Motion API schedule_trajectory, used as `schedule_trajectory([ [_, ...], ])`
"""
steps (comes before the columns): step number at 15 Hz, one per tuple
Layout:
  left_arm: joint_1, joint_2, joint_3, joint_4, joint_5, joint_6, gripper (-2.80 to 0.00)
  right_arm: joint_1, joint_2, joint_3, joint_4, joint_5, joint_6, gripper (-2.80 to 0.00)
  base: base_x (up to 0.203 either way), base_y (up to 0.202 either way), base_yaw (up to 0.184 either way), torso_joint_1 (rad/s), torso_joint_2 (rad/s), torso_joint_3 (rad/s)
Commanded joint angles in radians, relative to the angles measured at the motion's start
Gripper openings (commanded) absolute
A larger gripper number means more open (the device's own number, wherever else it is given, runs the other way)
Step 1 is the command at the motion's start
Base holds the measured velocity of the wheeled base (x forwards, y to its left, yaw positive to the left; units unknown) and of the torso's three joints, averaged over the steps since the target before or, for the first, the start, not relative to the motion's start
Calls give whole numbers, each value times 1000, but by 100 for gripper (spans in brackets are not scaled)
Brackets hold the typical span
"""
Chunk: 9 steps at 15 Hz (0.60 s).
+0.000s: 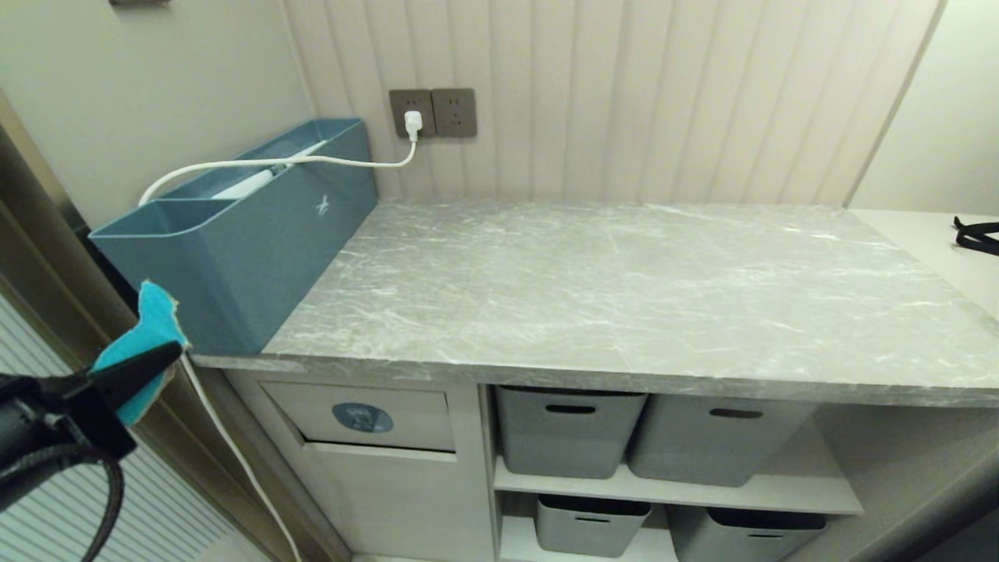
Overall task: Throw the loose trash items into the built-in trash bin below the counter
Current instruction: Put the garbage in the trash can
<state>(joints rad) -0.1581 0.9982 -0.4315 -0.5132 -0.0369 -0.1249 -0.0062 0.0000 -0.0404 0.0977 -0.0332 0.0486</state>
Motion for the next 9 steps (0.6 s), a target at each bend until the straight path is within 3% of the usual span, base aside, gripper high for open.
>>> schedule_trajectory([
  [1, 0, -27, 43, -2, -1, -1, -280, 0, 2, 0, 1, -1, 0, -280, 0, 0, 0, -249, 547, 290],
  [6, -5, 11, 93, -3, -27, -28, -280, 0, 2, -1, 1, -1, -1, -280, 0, 0, 0, -230, 525, 289],
  [8, -15, 25, 97, -1, -130, -59, -280, 0, 2, -1, 1, -1, 0, -280, 0, 0, 0, -221, 505, 283],
  [9, -16, 36, 114, 9, -147, -62, -280, 0, 2, -1, 1, -1, 0, -280, 0, 0, 0, -215, 494, 283],
])
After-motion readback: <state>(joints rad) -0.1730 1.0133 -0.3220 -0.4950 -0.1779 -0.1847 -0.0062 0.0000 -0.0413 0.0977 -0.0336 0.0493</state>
